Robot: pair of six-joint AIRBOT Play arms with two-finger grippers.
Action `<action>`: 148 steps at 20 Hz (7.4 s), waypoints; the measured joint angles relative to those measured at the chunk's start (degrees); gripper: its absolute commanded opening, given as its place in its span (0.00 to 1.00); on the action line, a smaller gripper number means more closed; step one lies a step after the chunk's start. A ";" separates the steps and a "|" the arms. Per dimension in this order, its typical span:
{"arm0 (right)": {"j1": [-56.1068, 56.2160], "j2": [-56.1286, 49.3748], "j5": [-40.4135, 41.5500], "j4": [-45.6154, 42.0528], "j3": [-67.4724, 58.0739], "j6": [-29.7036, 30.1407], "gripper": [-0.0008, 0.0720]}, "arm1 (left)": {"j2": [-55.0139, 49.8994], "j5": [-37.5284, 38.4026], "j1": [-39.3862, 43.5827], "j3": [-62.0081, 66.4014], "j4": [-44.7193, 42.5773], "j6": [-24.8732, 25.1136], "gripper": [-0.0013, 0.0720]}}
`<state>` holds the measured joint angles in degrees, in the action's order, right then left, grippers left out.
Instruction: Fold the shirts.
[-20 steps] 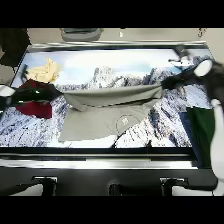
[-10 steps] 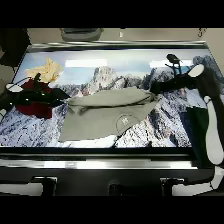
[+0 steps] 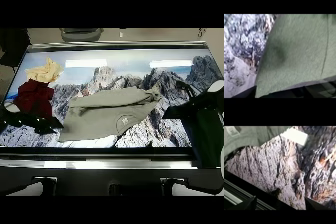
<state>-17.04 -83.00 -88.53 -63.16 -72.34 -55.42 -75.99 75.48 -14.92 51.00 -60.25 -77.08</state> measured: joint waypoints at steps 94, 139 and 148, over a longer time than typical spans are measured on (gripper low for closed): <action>17.29 33.38 33.35 4.92 5.97 5.35 0.07 | 16.81 -19.96 36.54 27.45 -2.45 -2.82 0.05; 2.12 -17.27 -4.11 -6.73 -39.41 -9.81 0.87 | -8.52 3.58 17.64 32.70 -6.69 -9.01 0.94; -2.75 -16.57 -12.50 -7.56 -32.15 -5.75 0.91 | 3.41 -17.57 27.69 -10.47 19.45 -5.95 0.94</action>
<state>-19.79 -99.57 -101.03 -70.72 -104.49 -61.17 -72.58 57.91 12.78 40.53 -40.80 -83.02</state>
